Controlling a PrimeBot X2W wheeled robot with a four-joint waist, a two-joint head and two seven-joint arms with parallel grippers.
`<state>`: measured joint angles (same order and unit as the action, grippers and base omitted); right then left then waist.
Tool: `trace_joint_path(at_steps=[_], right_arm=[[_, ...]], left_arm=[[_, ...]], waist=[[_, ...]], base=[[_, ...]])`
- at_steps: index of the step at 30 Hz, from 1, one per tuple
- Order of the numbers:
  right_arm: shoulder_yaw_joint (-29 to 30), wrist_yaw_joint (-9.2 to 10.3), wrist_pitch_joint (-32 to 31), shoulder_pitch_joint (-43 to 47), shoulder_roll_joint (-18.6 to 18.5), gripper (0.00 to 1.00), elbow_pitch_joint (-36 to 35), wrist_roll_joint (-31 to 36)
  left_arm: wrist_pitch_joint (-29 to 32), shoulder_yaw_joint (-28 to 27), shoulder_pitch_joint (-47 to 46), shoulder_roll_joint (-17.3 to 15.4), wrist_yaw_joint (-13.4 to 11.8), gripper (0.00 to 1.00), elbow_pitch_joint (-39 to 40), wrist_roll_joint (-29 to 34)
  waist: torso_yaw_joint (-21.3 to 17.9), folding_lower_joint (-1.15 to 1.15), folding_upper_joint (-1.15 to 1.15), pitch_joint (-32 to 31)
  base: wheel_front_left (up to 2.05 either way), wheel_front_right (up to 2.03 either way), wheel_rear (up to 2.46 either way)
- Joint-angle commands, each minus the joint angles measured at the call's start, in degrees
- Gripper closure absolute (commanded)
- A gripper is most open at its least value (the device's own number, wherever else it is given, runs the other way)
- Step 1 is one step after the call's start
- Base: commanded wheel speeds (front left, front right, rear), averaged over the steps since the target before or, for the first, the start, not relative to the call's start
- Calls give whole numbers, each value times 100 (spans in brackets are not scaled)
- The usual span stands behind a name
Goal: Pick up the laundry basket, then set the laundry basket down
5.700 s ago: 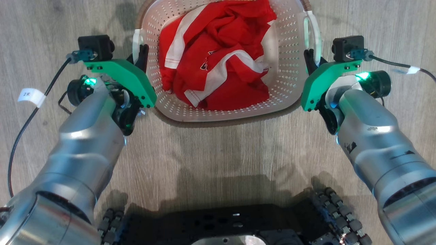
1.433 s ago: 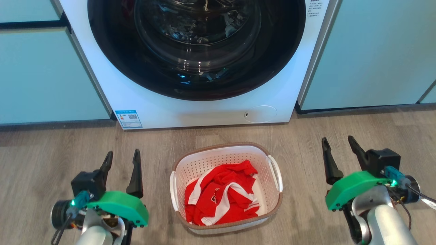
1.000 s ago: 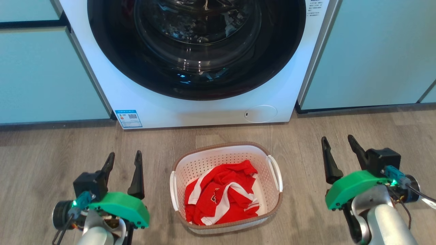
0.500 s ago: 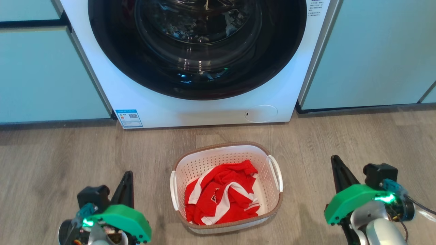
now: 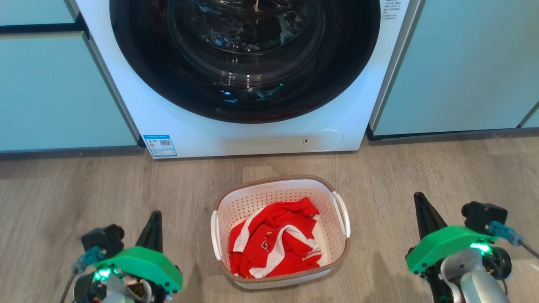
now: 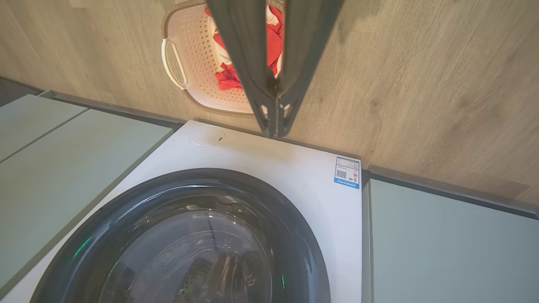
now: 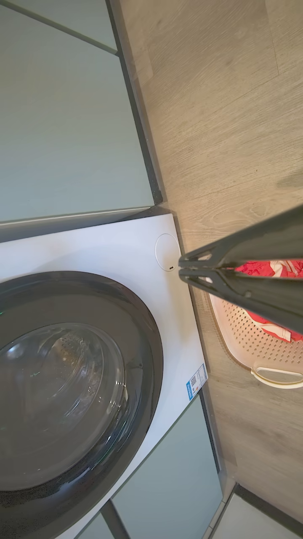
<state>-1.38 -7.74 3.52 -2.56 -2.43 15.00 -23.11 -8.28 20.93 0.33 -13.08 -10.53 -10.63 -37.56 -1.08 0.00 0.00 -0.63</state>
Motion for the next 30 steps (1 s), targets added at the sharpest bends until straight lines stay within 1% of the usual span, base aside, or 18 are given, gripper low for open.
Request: trace_joint_path(at_steps=[1,30], right_arm=[[51,4,-43,-263,-29,100,-188,-181],[249,10,-301,-290,-37,100,-163,-2010]], left_arm=[[24,-210,-296,-11,57,100,126,-142],[387,-860,-392,240,532,100,-2,-1619]], waist=[[2,0,0,1],[31,0,0,23]], base=[[0,0,0],[0,0,0]])
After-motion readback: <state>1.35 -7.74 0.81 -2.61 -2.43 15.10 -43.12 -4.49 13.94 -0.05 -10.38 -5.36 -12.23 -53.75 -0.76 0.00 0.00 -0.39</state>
